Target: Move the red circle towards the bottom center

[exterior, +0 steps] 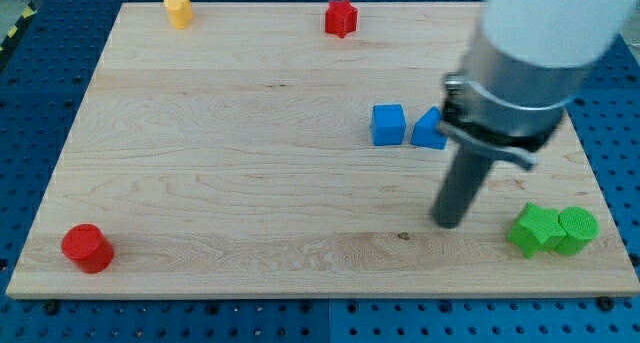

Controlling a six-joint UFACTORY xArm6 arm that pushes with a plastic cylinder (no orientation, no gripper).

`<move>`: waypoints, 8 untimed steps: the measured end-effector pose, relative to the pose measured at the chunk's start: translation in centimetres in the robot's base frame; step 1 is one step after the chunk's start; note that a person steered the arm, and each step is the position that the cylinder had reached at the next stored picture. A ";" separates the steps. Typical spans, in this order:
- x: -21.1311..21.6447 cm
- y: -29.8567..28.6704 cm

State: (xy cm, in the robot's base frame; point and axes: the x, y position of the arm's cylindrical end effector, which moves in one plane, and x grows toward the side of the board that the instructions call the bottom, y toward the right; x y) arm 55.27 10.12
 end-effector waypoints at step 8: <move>2.1 -40.6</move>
State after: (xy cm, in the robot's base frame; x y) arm 57.39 -30.45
